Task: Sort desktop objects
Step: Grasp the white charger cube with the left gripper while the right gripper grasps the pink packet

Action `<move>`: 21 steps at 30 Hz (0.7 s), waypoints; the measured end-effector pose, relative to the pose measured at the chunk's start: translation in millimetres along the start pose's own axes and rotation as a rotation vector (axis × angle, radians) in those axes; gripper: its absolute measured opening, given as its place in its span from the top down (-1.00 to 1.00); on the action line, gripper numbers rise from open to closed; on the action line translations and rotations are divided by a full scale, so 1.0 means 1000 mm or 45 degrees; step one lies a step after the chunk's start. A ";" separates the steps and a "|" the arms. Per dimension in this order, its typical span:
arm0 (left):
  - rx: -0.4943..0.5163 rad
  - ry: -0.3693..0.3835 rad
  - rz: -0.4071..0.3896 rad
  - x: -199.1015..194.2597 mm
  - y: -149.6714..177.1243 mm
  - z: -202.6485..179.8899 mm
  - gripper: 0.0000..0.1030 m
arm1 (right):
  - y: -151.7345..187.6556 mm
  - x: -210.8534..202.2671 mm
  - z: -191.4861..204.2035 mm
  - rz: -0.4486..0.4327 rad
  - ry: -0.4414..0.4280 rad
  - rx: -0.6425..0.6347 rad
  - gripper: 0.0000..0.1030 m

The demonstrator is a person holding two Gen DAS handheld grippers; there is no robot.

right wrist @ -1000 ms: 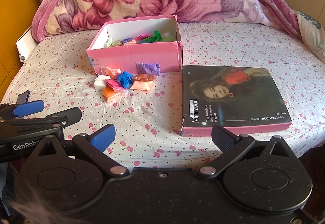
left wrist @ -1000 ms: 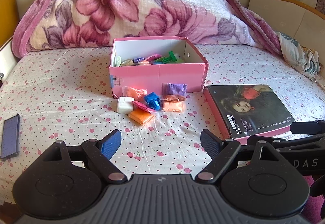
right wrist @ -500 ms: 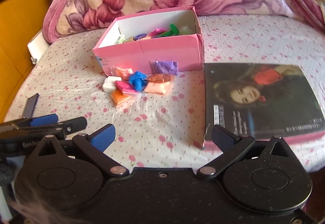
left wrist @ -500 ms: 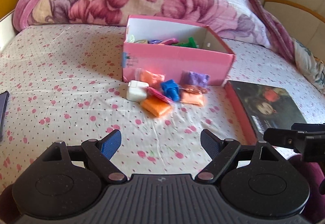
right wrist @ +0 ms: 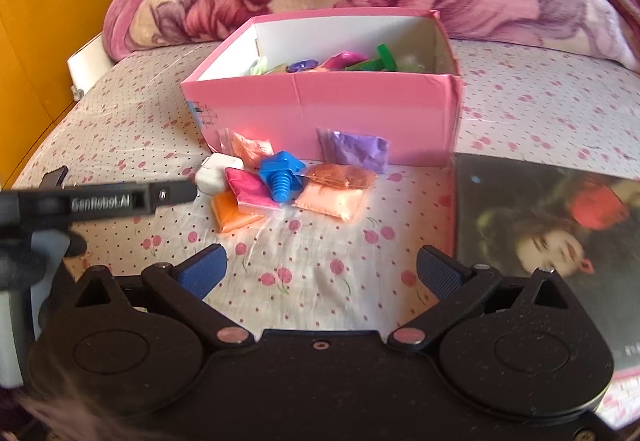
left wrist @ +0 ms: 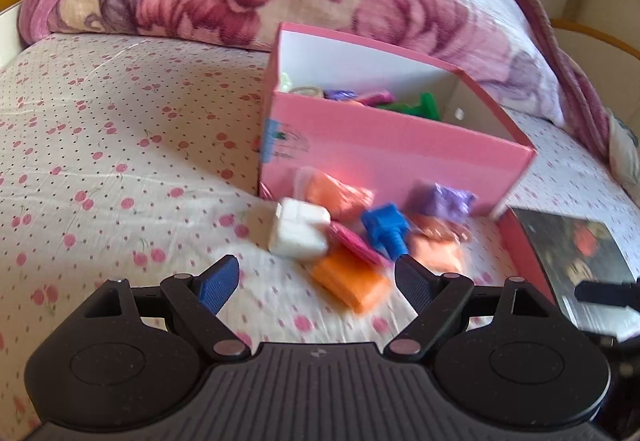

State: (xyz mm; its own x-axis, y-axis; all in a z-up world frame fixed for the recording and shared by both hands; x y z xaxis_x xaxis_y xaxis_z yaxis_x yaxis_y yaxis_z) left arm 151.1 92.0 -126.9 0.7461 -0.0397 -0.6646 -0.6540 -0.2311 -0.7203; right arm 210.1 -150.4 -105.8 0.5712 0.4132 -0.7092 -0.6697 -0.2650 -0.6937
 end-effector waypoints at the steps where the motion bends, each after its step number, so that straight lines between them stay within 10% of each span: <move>1: -0.007 -0.013 -0.009 0.004 -0.003 0.003 -0.65 | -0.001 0.005 0.000 -0.002 -0.009 -0.002 -0.99; 15: 0.067 -0.030 0.005 0.052 -0.020 0.006 -0.13 | -0.010 0.056 0.041 -0.099 -0.164 -0.260 -0.94; 21: 0.097 -0.015 0.032 0.065 -0.020 0.006 -0.01 | -0.010 0.076 0.058 -0.095 -0.177 -0.412 -0.30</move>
State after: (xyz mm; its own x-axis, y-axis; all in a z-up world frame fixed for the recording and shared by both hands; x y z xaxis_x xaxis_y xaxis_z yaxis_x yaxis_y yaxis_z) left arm 211.3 100.1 -157.0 0.7283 -0.0330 -0.6844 -0.6802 -0.1554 -0.7164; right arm 232.4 -66.4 -145.6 0.5280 0.5501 -0.6470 -0.4314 -0.4824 -0.7623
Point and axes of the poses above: each gripper's, at about its wrist camera, not at the fingertips, and x roughly the way its jaws point, z to its left, y to its underside, the point moved 2 cm from there along x, roughly the way its jaws point, and after that the axes turned 3 degrees about -z, right-handed, at the moved point
